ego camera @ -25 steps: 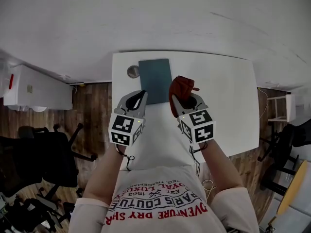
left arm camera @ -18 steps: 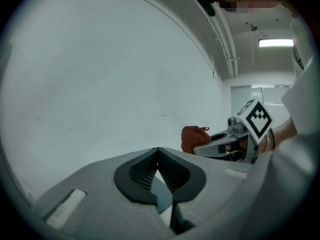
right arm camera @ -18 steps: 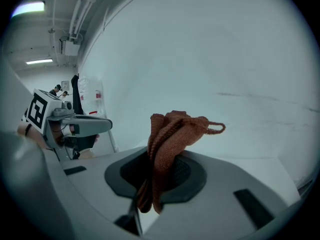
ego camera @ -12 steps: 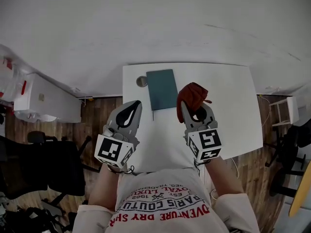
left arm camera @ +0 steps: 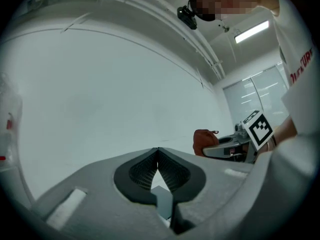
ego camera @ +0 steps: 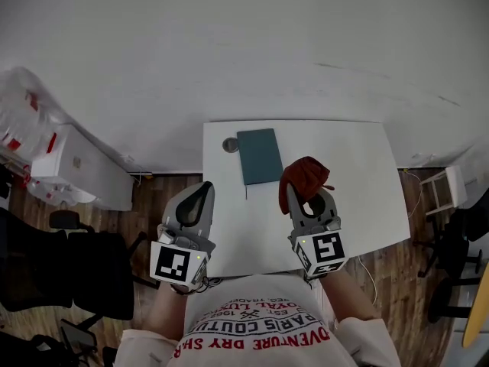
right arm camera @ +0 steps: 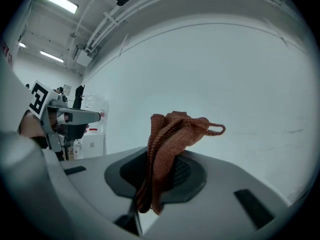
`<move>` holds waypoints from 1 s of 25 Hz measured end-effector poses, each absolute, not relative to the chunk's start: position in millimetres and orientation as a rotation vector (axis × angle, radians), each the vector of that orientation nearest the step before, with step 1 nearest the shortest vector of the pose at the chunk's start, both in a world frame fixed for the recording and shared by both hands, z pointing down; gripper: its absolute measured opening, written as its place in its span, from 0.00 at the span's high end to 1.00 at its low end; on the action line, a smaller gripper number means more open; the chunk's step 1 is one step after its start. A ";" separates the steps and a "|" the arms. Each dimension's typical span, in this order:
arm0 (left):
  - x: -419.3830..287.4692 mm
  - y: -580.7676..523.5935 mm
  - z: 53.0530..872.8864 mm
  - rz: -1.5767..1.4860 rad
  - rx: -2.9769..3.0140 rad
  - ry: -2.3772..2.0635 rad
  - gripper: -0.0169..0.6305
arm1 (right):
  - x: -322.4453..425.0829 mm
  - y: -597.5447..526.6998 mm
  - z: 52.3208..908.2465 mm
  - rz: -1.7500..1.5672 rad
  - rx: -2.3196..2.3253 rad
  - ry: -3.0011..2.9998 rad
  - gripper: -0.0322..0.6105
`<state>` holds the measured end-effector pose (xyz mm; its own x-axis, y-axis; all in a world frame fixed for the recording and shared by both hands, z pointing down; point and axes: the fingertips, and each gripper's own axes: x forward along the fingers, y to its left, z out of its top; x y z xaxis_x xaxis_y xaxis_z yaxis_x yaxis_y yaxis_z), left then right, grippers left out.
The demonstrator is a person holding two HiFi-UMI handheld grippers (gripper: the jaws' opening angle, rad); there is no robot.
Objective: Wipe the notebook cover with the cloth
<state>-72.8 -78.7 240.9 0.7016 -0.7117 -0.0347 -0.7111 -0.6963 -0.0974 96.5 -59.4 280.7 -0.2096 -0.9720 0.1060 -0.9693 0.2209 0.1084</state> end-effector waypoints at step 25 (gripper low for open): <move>-65.4 -66.1 250.0 -0.074 -2.887 1.111 0.96 | 79.8 -42.1 279.9 0.062 1.795 -2.341 0.84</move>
